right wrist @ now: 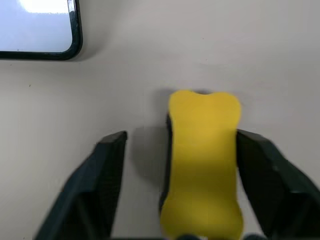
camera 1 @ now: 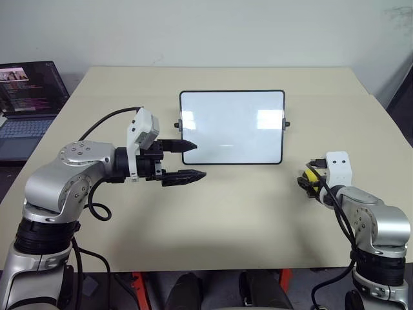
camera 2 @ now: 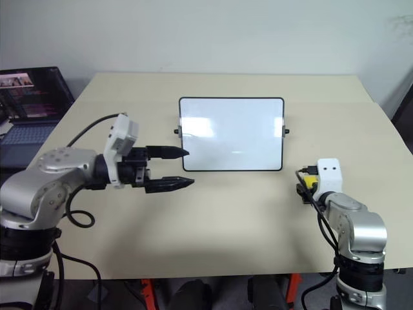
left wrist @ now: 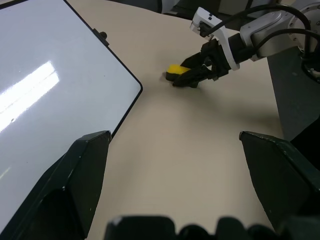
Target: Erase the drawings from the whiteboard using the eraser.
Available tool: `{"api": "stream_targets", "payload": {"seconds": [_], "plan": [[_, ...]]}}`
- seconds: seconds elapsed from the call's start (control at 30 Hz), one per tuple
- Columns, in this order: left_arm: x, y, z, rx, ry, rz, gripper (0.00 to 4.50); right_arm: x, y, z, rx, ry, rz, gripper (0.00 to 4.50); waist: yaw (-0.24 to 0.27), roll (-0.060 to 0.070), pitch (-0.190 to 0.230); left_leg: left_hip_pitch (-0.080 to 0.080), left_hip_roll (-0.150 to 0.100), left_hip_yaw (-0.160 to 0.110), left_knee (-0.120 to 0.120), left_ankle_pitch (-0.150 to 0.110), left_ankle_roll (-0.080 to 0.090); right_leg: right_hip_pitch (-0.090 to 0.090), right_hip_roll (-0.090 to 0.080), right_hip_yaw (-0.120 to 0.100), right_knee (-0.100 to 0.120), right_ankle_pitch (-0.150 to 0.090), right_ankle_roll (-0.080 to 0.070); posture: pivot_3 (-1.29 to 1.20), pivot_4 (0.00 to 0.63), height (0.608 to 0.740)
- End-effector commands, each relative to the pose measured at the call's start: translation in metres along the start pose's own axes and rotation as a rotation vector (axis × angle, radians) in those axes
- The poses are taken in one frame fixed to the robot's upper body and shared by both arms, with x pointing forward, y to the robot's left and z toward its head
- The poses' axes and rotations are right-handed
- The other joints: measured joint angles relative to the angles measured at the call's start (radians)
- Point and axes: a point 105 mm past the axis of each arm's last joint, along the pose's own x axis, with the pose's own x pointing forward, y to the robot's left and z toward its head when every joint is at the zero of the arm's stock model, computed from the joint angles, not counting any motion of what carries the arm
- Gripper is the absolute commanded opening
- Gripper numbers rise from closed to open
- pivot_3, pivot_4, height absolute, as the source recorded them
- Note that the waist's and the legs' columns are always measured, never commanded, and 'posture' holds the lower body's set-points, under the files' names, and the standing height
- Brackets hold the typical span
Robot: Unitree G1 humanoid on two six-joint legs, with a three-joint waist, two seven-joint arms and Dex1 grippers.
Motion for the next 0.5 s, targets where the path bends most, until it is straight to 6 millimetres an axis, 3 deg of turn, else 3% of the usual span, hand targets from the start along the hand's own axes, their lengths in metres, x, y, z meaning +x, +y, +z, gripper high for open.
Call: {"api": "stream_targets", "payload": {"seconds": [0.03,0.5], "plan": [[-0.0057,-0.0017,0.0113,0.058,-0.016,0.015,4.5,-0.0039,-0.0001,0.0131,-0.012,-0.049,-0.007,4.48,0.0,0.0,0.0,0.0,0.0,0.0,0.0,0.0,0.0,0.0,0.0,0.0,0.0,0.0,0.0,0.0,0.15,0.74],[-0.005,0.0,0.0123,0.061,-0.016,0.019,4.5,-0.0053,-0.0005,0.0197,-0.002,-0.065,-0.019,4.48,0.0,0.0,0.0,0.0,0.0,0.0,0.0,0.0,0.0,0.0,0.0,0.0,0.0,0.0,0.0,0.0,0.15,0.74]]}}
